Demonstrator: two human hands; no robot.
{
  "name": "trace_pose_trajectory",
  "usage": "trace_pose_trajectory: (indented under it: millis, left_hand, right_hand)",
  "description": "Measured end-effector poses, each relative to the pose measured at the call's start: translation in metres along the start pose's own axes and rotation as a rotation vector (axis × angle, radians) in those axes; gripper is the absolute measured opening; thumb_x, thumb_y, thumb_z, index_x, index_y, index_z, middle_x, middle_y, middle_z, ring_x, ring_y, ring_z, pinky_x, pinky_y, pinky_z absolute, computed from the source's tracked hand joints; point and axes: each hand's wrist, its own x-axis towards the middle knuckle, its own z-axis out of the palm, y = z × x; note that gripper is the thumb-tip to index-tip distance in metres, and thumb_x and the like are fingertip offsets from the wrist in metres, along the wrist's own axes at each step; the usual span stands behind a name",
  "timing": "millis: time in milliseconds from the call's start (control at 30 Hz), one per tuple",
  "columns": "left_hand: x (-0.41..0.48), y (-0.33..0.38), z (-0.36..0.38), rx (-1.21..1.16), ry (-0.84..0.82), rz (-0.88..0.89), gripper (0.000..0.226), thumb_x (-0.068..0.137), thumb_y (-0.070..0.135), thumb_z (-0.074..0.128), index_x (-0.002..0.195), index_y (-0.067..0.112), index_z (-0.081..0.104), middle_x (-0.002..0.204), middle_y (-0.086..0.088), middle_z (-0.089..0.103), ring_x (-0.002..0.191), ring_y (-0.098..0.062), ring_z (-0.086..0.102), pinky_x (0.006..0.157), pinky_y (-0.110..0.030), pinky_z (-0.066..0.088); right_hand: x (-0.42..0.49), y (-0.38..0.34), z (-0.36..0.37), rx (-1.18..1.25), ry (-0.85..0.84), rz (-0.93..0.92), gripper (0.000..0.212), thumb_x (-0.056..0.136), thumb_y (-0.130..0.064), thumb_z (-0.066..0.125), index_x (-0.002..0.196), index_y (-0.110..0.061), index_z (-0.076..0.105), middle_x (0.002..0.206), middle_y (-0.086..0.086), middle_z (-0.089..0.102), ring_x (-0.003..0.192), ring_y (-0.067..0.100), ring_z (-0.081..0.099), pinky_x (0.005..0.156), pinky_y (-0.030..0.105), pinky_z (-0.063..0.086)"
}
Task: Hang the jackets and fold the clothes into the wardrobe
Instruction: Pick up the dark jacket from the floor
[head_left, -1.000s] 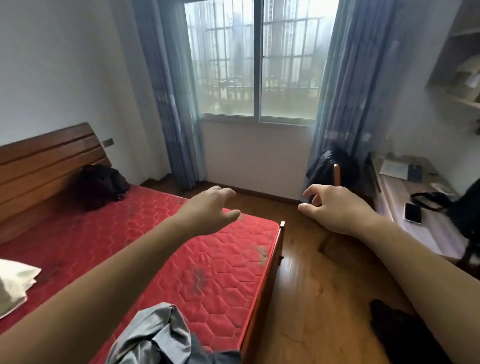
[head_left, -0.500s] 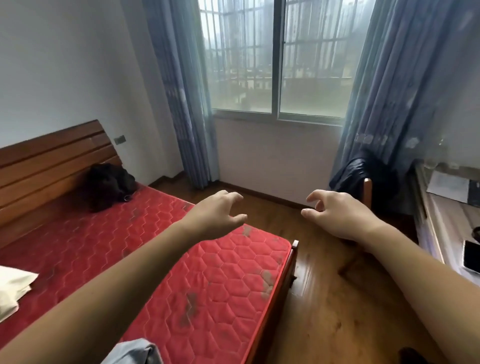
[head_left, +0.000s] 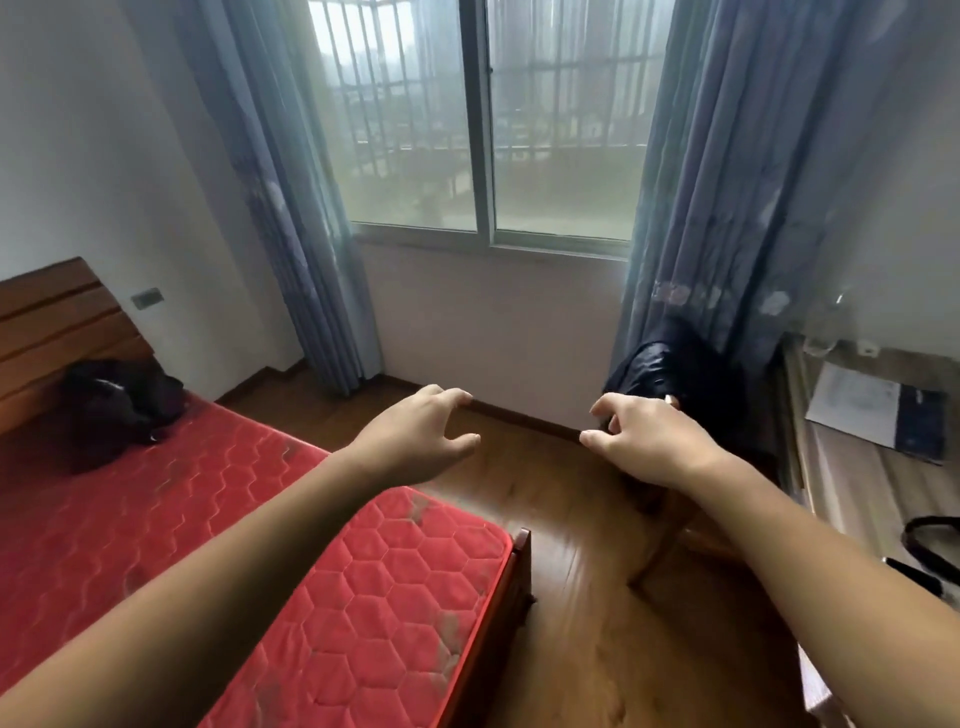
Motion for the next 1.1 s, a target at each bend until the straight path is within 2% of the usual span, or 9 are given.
trace_pose_trajectory:
  millis: [100, 400, 533, 667, 900, 1100]
  left_hand:
    - [0.060, 0.015, 0.012, -0.010, -0.010, 0.035, 0.061, 0.093, 0.049, 0.062, 0.147, 0.026, 0.046, 0.140, 0.002, 0.052, 0.121, -0.015, 0.057, 0.102, -0.034, 0.047]
    - [0.274, 0.053, 0.060, -0.029, -0.091, 0.232, 0.063, 0.093, 0.048, 0.062, 0.150, 0.029, 0.042, 0.143, 0.002, 0.048, 0.122, -0.018, 0.059, 0.102, -0.039, 0.049]
    - [0.365, 0.063, 0.079, 0.013, -0.157, 0.302, 0.065, 0.092, 0.049, 0.061, 0.150, 0.031, 0.040, 0.142, 0.000, 0.047, 0.121, -0.019, 0.058, 0.101, -0.037, 0.049]
    - [0.432, 0.076, 0.093, 0.033, -0.215, 0.348, 0.065, 0.091, 0.050, 0.060, 0.150, 0.032, 0.038, 0.142, -0.001, 0.046, 0.122, -0.023, 0.057, 0.101, -0.036, 0.048]
    - [0.527, 0.117, 0.142, 0.037, -0.306, 0.404, 0.069, 0.089, 0.051, 0.063, 0.150, 0.030, 0.038, 0.139, -0.004, 0.047, 0.123, -0.027, 0.057, 0.100, -0.038, 0.048]
    - [0.600, 0.163, 0.203, 0.096, -0.387, 0.384, 0.067, 0.088, 0.048, 0.063, 0.147, 0.028, 0.040, 0.129, -0.005, 0.048, 0.113, -0.032, 0.061, 0.093, -0.043, 0.052]
  right_hand:
    - [0.037, 0.036, -0.009, 0.001, 0.004, 0.047, 0.050, 0.091, -0.060, 0.058, 0.134, -0.035, 0.057, 0.126, -0.005, 0.067, 0.118, 0.020, 0.060, 0.103, 0.042, 0.048]
    - [0.160, 0.147, -0.024, -0.009, 0.010, 0.308, 0.047, 0.092, -0.053, 0.060, 0.133, -0.031, 0.058, 0.127, -0.002, 0.066, 0.115, 0.022, 0.062, 0.094, 0.037, 0.051]
    - [0.217, 0.189, -0.027, 0.010, -0.009, 0.438, 0.060, 0.090, -0.057, 0.059, 0.142, -0.029, 0.052, 0.136, 0.003, 0.063, 0.124, 0.024, 0.060, 0.100, 0.037, 0.049]
    - [0.257, 0.224, -0.027, 0.027, -0.032, 0.546, 0.062, 0.089, -0.054, 0.061, 0.146, -0.030, 0.048, 0.141, 0.003, 0.059, 0.127, 0.025, 0.058, 0.100, 0.037, 0.048]
    - [0.317, 0.293, -0.024, 0.017, -0.070, 0.612, 0.064, 0.090, -0.049, 0.062, 0.148, -0.027, 0.044, 0.142, 0.006, 0.056, 0.127, 0.026, 0.056, 0.098, 0.037, 0.049]
    - [0.372, 0.374, -0.018, 0.038, -0.150, 0.640, 0.066, 0.087, -0.052, 0.060, 0.147, -0.029, 0.043, 0.143, 0.005, 0.055, 0.126, 0.027, 0.057, 0.098, 0.040, 0.050]
